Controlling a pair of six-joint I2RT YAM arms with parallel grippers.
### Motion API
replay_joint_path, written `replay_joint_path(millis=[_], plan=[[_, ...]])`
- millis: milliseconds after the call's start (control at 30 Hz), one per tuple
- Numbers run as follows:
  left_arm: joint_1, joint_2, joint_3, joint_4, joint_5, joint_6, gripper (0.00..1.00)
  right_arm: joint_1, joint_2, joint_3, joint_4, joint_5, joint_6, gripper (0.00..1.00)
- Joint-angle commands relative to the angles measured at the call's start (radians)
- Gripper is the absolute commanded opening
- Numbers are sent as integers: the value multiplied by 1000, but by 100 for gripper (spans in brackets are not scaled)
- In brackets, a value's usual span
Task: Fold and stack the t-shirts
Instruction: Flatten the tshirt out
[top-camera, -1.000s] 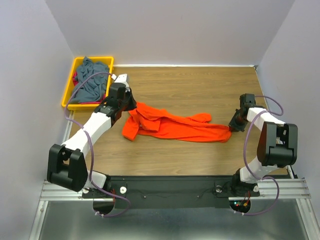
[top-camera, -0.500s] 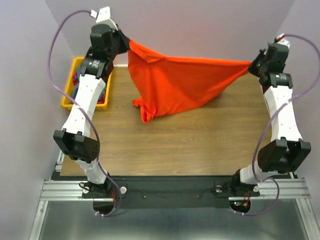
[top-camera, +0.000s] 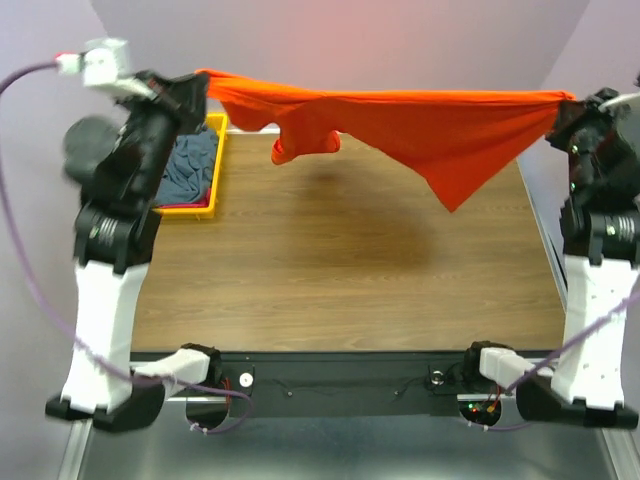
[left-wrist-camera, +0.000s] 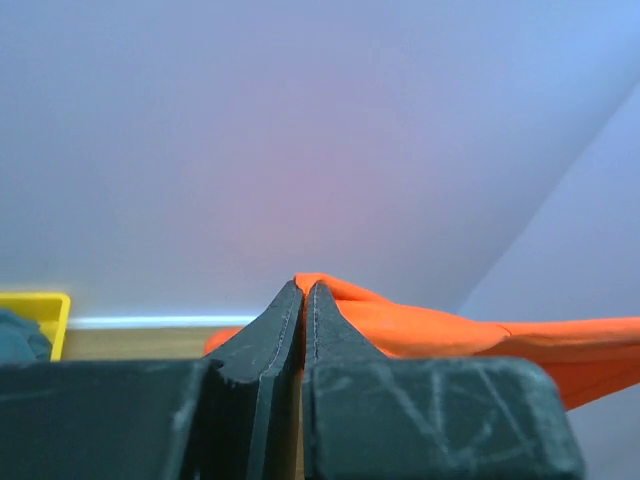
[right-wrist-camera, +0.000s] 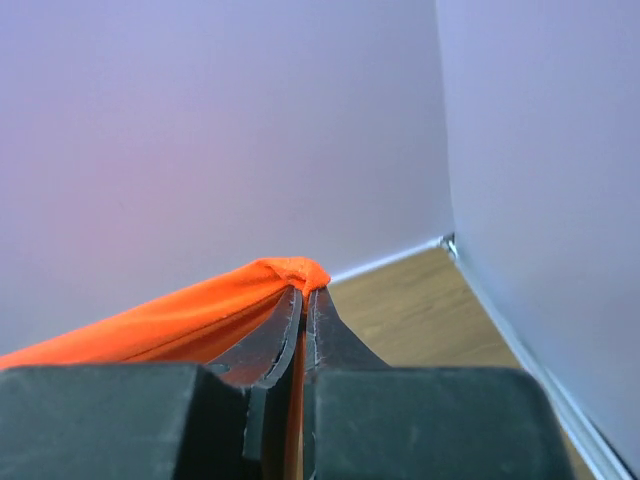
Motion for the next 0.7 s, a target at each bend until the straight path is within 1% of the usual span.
replay_joint_path(millis=[0, 67, 167, 300, 500, 633, 667], plan=[[7, -160, -34, 139, -6, 43, 0, -6, -120, -34, 96, 65, -62, 1], [5, -202, -23, 125, -7, 54, 0, -6, -163, -42, 99, 62, -70, 1], [7, -219, 15, 92, -22, 69, 0, -8, -205, -62, 101, 45, -70, 1], [7, -185, 61, 53, -32, 92, 0, -6, -199, -66, 107, -6, -68, 1], [5, -42, 44, 16, -49, 138, 0, -6, -130, -80, 109, -86, -51, 1], [5, 67, -35, 29, -50, 148, 0, -6, -43, -108, 107, -161, -30, 1], [5, 109, -99, 48, -49, 148, 0, -6, -6, -120, 107, -161, -24, 1]])
